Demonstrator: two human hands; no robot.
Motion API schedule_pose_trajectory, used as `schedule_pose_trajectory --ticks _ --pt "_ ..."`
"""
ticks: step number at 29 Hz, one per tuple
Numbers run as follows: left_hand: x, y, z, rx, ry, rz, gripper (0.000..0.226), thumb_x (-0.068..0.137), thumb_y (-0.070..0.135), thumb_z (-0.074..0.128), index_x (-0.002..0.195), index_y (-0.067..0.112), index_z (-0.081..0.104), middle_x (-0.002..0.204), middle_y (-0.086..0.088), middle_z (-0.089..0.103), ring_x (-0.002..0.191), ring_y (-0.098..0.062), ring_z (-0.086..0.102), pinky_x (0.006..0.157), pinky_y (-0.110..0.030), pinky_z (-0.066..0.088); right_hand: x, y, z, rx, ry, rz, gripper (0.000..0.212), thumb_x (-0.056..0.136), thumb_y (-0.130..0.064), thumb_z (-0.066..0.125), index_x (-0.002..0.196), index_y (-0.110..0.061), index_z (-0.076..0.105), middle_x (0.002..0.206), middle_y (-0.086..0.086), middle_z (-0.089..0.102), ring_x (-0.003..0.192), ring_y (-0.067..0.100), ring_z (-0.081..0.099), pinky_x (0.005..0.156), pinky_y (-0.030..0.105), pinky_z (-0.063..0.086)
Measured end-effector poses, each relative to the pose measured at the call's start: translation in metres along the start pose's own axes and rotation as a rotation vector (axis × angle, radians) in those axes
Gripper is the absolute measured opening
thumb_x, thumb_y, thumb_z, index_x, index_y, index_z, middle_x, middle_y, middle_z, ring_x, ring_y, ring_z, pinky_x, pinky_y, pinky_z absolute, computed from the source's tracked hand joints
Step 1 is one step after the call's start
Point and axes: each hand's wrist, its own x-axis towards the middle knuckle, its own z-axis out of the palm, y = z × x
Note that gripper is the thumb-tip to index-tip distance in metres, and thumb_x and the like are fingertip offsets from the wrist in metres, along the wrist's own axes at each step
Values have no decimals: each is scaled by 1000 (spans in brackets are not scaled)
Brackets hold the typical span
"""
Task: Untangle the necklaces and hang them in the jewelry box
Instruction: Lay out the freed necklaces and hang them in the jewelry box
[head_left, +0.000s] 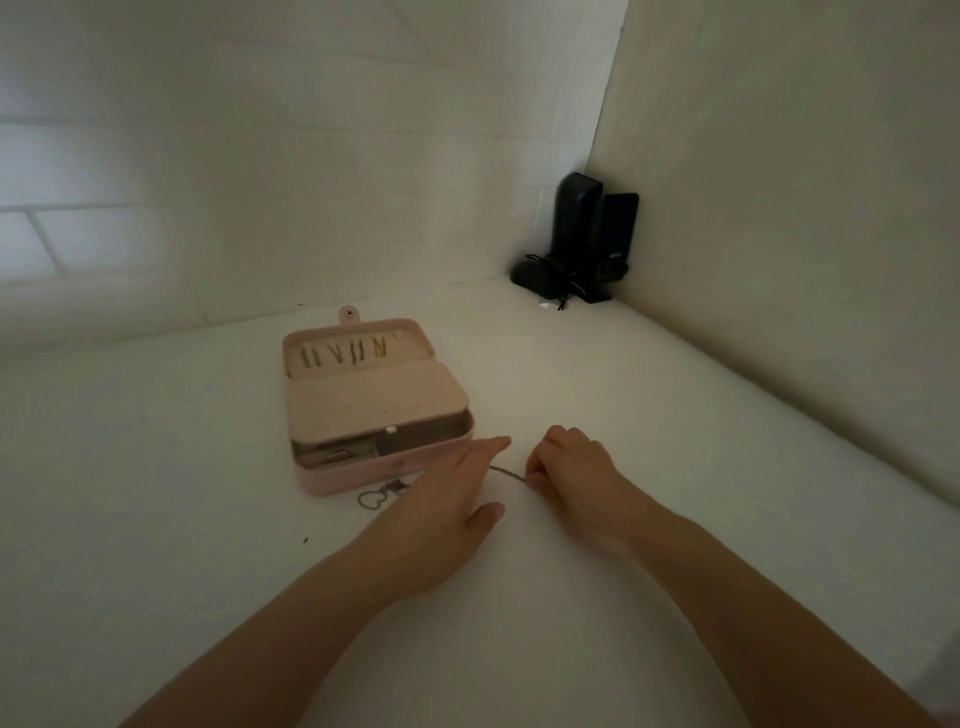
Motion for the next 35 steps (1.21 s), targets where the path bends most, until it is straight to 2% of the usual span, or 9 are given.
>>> schedule_pose_trajectory --ticks 4,9,14,17,20,25,28,30,35 --pt "7 -6 4 -115 -29 -60 45 92 24 50 135 26 38 138 7 43 127 -5 37 97 -10 23 -14 -5 -6 541 18 103 17 96 -19 41 83 -24 51 89 -8 53 85 10 49 72 17 35" --pt "7 0 -2 -52 -52 59 18 89 15 52 101 20 64 90 3 63 87 -18 58 63 -6 34 -20 -12 -13 1092 23 199 18 97 -18 43 82 -17 54 77 -7 66 70 1 59 71 23 41" --pt "2 -5 -14 31 -44 46 16 88 19 55 96 18 69 90 4 69 81 -8 57 66 -7 36 -21 -15 -17 967 20 248 20 96 -16 43 79 -21 52 72 -7 58 66 3 50 64 21 37" --pt "-2 -10 -26 13 -15 -21 15 90 20 52 90 23 67 68 17 57 65 6 52 59 -5 36 -21 -16 -18 816 -12 251 20 95 -16 43 77 -22 49 72 -9 52 62 4 43 54 19 34" --pt "0 -2 -45 -52 -26 -31 16 91 26 51 83 31 64 61 11 55 57 -1 52 58 -14 40 -19 -19 -18 751 -56 214 13 94 -18 45 84 -19 52 82 -4 52 72 10 44 59 19 36" --pt "14 20 -86 -97 -19 32 17 88 32 53 73 29 61 51 16 58 47 1 51 53 -16 43 -2 -42 -37 1398 -101 32 28 97 -32 40 101 -15 61 98 6 68 97 19 62 93 36 44" --pt "20 19 -108 -147 -3 43 17 86 35 55 71 27 59 55 3 60 48 -7 54 60 -28 47 4 -52 -55 1615 -212 -134 41 92 -40 37 109 -10 60 78 8 65 74 20 62 73 33 52" --pt "19 12 -118 -198 -2 7 17 85 35 56 70 27 59 52 5 56 47 -9 50 62 -33 45 5 -49 -61 1661 -196 -164 37 90 -28 43 116 -8 57 72 5 61 66 16 57 64 27 50" --pt "16 -10 -127 -248 -24 -90 17 83 36 59 80 20 64 53 11 51 48 -5 45 62 -23 36 6 -34 -59 1714 -306 -140 37 84 -3 51 121 -3 54 76 7 64 66 16 62 66 26 54"
